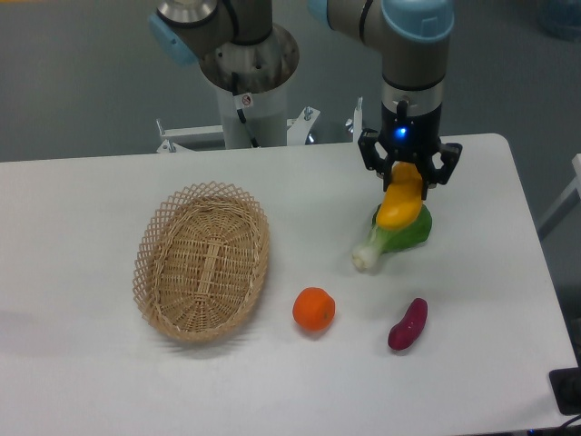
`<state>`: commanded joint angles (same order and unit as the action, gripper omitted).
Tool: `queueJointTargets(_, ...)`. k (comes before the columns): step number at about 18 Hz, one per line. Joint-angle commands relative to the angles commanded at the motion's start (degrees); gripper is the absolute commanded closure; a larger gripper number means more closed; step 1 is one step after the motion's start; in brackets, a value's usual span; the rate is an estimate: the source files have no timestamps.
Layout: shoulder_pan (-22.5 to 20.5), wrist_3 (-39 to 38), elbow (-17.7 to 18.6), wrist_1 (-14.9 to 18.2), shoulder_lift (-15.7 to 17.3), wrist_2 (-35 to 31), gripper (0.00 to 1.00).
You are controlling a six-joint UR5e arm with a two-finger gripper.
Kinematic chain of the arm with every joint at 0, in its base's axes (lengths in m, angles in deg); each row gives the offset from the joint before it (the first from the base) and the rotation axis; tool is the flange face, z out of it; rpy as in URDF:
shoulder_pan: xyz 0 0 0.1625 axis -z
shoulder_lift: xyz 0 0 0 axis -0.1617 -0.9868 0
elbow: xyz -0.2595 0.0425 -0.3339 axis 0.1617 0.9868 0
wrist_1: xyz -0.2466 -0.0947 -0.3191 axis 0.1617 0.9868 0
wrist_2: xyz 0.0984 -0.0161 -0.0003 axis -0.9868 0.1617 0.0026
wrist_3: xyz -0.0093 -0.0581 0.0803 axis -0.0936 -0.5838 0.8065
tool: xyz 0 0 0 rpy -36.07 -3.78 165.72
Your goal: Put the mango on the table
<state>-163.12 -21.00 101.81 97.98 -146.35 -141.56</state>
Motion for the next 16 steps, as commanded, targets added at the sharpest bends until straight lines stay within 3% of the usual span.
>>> queueJointTargets(16,0.5,0.1,0.2,-0.4,-0.5,-0.3,0.48)
